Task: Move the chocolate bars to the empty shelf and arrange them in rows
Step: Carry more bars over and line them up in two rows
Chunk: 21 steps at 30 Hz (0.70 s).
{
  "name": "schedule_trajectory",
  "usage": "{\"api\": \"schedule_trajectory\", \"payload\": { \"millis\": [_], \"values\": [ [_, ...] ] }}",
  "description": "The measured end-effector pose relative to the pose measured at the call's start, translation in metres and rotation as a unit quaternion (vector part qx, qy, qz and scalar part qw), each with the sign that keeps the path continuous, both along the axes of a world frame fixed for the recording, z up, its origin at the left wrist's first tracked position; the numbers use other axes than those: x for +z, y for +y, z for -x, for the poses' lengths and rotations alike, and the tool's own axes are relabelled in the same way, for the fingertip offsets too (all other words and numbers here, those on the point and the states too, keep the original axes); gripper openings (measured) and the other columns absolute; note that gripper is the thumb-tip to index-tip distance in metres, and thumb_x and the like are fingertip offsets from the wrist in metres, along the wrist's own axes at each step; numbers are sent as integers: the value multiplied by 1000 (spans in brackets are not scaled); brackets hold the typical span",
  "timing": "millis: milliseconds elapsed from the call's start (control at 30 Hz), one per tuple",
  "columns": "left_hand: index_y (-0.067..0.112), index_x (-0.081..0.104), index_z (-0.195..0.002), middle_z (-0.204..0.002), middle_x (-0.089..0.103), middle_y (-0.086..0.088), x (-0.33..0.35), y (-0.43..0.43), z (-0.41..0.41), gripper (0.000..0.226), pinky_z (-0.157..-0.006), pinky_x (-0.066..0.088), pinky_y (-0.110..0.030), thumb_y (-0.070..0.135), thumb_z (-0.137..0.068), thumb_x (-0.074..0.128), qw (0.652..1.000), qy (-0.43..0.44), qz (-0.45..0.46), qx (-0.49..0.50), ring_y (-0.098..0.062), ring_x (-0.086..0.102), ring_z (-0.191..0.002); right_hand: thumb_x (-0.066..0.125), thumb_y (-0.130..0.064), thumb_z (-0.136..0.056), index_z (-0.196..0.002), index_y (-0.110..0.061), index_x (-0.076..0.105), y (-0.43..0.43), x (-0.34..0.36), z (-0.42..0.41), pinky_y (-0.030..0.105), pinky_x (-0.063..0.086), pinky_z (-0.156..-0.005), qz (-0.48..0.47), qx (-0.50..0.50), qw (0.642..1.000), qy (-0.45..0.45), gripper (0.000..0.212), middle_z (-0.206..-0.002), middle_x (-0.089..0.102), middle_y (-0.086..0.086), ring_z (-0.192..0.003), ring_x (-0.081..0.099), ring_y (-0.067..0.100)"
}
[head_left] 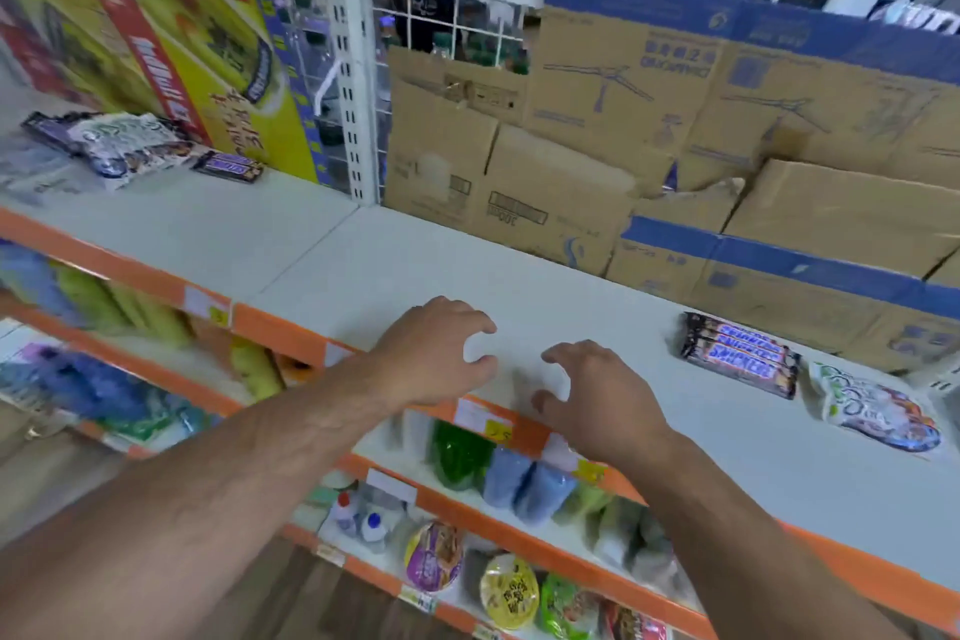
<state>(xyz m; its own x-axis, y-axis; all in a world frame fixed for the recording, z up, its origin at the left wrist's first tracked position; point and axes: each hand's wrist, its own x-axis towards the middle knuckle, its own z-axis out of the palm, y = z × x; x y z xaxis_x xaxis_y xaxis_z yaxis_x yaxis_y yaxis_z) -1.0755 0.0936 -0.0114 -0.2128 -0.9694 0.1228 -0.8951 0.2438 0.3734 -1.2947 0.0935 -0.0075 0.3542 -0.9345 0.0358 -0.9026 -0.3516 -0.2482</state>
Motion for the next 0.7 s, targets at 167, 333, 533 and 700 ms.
{"api": "schedule_trajectory", "payload": {
  "millis": [167,333,533,700],
  "values": [
    [32,54,-129,-133,53,10,2,31,-96,47,-106,35,-36,52,-86,53,998,7,-11,63,-13,40,-126,60,-44,-82,-130,-32,53,3,-1,-101,30,45,-88,-1,49,999,-13,50,-127,55,-5,-117,51,16],
    [31,56,-128,-133,54,8,3,50,-174,47,-106,33,-33,49,-85,57,990,13,11,143,-15,42,-126,59,-47,-82,-130,-32,52,-8,2,-192,32,46,-90,6,120,993,-4,50,-127,54,-3,-117,51,18],
    [26,57,-129,-128,58,4,-3,50,-261,49,-102,39,-36,47,-85,57,979,9,1,202,-18,49,-119,59,-49,-82,-130,-33,52,-38,-3,-293,34,46,-92,-10,188,982,-1,51,-128,52,-5,-118,50,16],
    [24,56,-130,-127,58,3,-7,27,-338,50,-103,39,-34,47,-86,57,971,4,-7,239,-19,48,-120,59,-49,-82,-128,-31,52,-81,-15,-376,33,45,-93,-23,230,973,-5,50,-126,51,-3,-119,50,18]
  ]
}}
